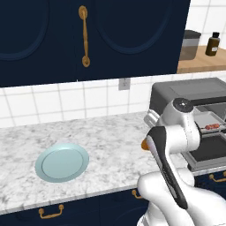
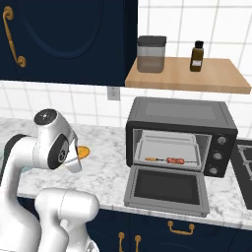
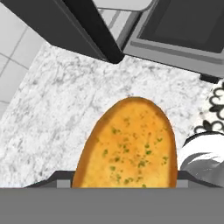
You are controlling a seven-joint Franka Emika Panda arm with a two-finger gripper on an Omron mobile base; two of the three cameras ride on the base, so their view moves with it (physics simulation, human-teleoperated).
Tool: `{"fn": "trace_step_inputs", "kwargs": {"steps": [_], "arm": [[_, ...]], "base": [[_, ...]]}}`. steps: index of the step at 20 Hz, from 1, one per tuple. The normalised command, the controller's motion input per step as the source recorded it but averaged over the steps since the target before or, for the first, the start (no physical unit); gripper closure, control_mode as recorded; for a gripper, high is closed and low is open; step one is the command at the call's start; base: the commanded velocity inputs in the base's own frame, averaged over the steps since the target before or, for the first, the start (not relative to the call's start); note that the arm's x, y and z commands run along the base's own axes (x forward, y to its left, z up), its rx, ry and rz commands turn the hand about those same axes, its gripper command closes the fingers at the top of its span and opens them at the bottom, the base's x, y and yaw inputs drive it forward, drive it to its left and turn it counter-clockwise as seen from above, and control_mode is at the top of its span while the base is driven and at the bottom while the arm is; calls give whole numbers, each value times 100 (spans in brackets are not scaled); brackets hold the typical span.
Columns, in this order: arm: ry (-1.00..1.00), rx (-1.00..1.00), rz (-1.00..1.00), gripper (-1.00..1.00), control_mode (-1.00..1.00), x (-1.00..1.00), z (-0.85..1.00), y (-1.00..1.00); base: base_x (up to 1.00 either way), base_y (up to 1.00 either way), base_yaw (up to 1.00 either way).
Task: Pick up the kebab skewer and baguette bread, and place them inside the toaster oven. Close the toaster oven door and start by setting the timer.
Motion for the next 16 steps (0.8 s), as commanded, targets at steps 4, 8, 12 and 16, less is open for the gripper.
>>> {"fn": "trace_step_inputs", "kwargs": {"steps": [4, 8, 12, 16], "arm": [[-11, 12, -19, 100, -100, -38, 62, -100], [-2, 8, -18, 100, -100, -42, 44, -100], [-7, 5, -7, 100, -100, -4, 3, -100], [-13, 9, 0, 100, -100, 50, 0, -98]], "base": [[0, 0, 0], [0, 0, 0], [0, 0, 0], [0, 0, 0]]}}
